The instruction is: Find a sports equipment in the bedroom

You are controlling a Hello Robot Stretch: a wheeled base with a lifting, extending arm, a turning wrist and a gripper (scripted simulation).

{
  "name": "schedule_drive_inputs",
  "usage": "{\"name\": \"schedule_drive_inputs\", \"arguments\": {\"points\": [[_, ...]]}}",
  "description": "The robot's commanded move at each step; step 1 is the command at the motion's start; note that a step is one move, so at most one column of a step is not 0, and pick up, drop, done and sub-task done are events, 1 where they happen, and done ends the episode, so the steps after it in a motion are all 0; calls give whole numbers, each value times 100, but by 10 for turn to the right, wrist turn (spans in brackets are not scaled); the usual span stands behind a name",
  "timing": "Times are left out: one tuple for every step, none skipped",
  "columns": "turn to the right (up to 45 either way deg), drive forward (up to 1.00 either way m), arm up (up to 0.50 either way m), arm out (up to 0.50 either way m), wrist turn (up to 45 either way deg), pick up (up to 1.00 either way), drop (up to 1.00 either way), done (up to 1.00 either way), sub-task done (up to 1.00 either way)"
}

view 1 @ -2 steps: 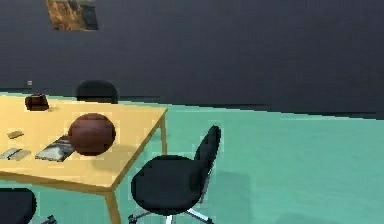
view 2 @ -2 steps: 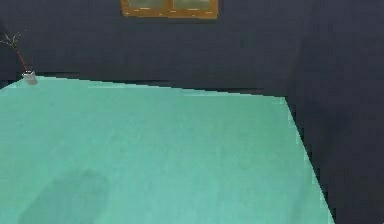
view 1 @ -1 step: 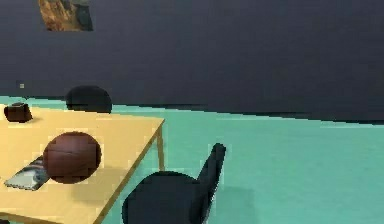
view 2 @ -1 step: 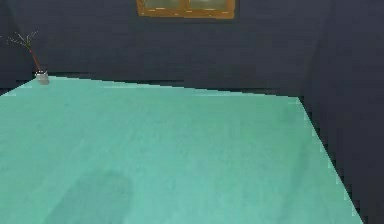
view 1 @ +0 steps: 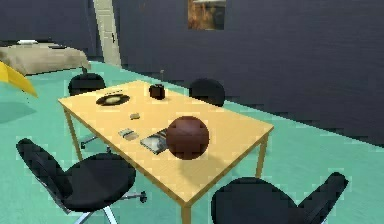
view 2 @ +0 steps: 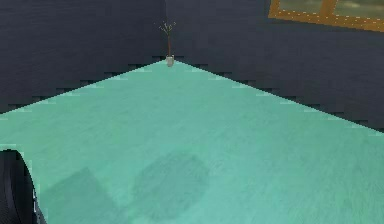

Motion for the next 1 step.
{"name": "schedule_drive_inputs", "arguments": {"points": [[0, 0, 0, 0, 0, 0, 0, 100, 0]]}}
